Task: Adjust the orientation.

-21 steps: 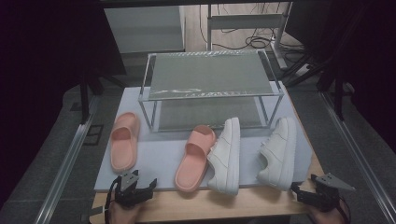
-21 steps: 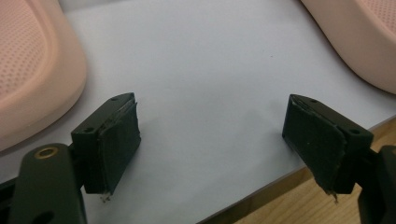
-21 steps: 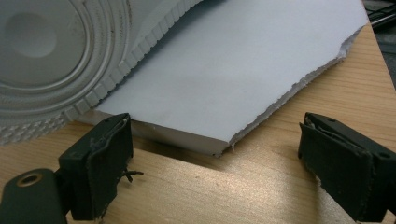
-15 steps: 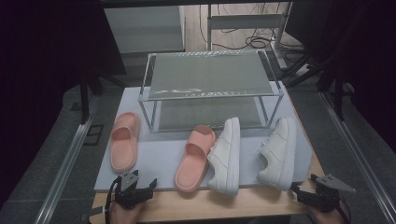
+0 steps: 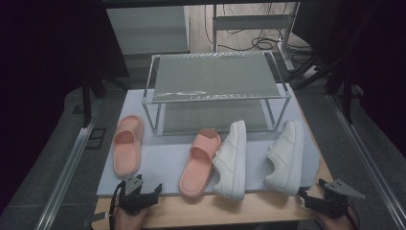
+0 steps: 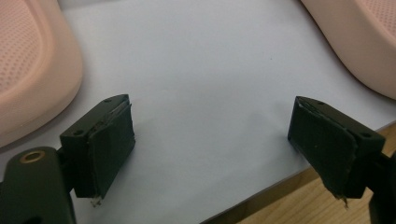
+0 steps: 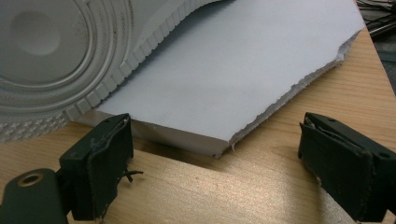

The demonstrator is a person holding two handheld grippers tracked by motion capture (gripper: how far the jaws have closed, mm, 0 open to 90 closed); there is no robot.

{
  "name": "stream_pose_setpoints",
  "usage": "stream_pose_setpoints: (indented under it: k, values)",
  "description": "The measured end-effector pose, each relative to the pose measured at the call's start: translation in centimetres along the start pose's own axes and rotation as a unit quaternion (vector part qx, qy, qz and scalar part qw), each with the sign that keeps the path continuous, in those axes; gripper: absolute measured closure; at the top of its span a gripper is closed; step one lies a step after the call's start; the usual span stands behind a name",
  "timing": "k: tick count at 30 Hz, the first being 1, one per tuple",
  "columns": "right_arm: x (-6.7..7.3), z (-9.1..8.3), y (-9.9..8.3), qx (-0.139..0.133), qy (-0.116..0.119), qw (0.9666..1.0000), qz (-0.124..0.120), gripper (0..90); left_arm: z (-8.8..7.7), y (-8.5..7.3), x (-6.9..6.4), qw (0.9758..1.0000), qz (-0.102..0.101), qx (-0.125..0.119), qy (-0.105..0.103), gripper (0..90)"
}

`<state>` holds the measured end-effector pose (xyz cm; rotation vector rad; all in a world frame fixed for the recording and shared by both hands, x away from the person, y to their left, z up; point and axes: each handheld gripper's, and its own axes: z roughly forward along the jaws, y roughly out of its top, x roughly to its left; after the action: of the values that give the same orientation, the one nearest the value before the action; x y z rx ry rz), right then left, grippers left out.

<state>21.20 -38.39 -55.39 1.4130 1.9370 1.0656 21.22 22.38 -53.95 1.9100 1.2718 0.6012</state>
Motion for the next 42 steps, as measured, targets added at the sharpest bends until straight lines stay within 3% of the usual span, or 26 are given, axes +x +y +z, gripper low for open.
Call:
stream_pose_setpoints:
  k: [22,42]
  values:
    - [0.0,0.0,-0.1,-0.004,0.001,1.0000,-0.001,10.3,-0.3,0.3,0.3,0.9999,-0.012,-0.004,-0.011,14.3]
    - [-0.1,0.0,-0.2,-0.007,0.001,1.0000,0.000,10.7,-1.0,2.6,1.2,0.9997,-0.012,0.000,-0.020,16.1]
